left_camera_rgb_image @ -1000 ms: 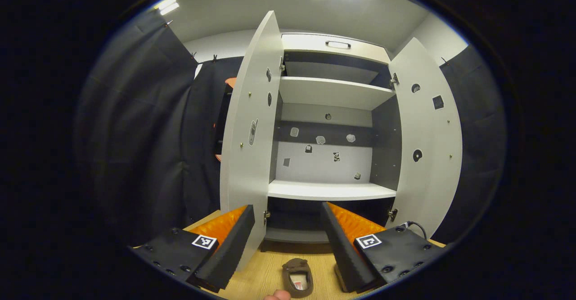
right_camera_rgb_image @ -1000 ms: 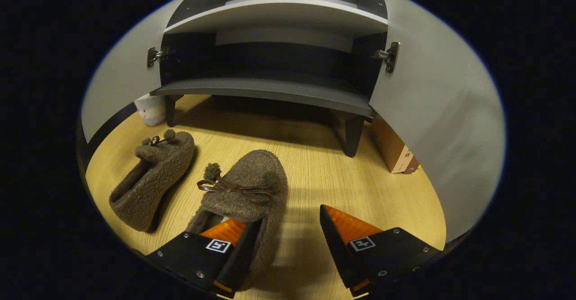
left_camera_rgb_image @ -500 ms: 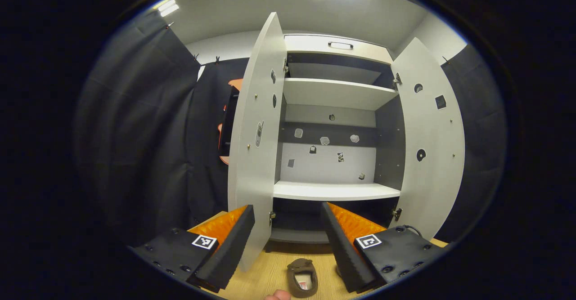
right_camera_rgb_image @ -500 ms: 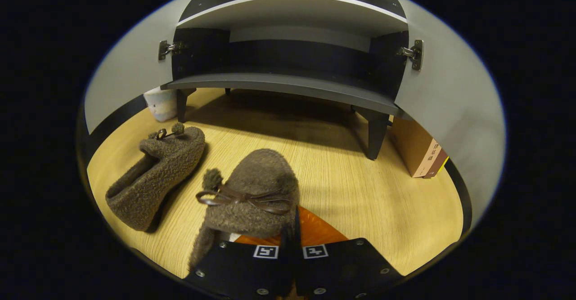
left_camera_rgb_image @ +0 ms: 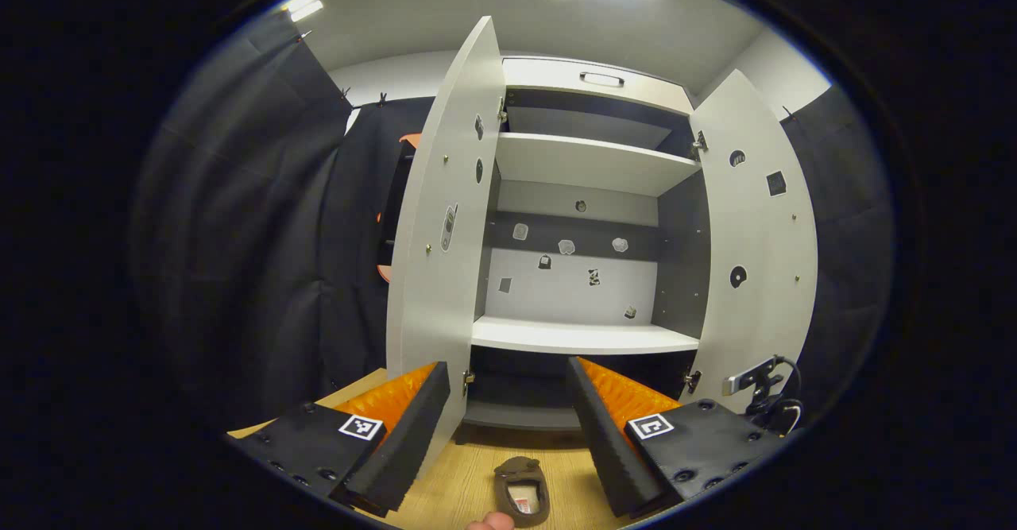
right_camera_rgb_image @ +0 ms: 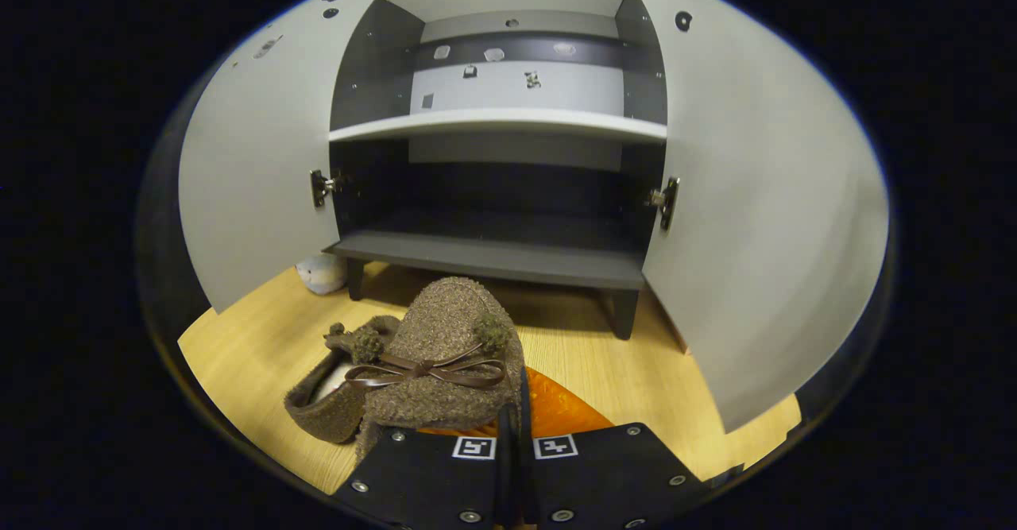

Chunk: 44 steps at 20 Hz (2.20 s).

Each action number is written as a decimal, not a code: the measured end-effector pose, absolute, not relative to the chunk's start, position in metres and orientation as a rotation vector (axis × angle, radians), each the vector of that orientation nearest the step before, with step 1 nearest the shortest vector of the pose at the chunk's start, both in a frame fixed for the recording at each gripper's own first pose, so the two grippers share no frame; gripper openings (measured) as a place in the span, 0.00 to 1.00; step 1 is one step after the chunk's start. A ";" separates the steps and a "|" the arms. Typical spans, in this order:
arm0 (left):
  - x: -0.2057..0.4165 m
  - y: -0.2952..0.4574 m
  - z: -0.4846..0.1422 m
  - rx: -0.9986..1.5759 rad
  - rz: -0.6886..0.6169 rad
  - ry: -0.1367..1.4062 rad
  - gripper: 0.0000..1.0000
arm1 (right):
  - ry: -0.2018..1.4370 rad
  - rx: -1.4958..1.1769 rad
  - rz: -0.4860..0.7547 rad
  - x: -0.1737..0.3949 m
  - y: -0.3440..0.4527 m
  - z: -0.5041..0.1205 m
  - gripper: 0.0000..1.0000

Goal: Grab one shoe with the right hand and put it into the shoe cabinet, grab the other shoe with the left hand and put it into the shoe cabinet; then close the right door with the right hand and the left door with the left hand.

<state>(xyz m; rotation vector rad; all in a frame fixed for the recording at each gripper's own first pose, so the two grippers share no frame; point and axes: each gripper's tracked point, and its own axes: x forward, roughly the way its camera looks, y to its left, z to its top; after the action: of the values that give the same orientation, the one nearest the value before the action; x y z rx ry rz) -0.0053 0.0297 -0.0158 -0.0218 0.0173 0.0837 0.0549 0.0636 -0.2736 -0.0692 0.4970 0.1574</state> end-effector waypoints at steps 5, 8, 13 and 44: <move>0.000 0.024 -0.019 -0.005 0.065 0.013 0.96 | 0.336 -0.024 0.169 0.072 0.070 -0.164 0.03; 0.000 0.017 -0.024 0.010 0.055 0.017 0.96 | 0.236 -0.004 0.157 0.112 0.072 -0.082 0.02; -0.005 0.005 -0.031 -0.015 0.025 0.028 0.96 | 0.125 0.001 0.098 0.209 0.067 -0.007 0.02; -0.006 0.048 -0.056 -0.029 0.107 0.088 0.96 | 0.524 -0.005 -0.004 0.378 0.040 -0.059 0.73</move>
<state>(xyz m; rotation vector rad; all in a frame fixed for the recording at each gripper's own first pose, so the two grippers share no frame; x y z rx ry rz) -0.0063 0.0483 -0.0556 -0.0290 0.0879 0.1071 0.3779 0.0395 -0.0588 -0.0054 0.5237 -0.0040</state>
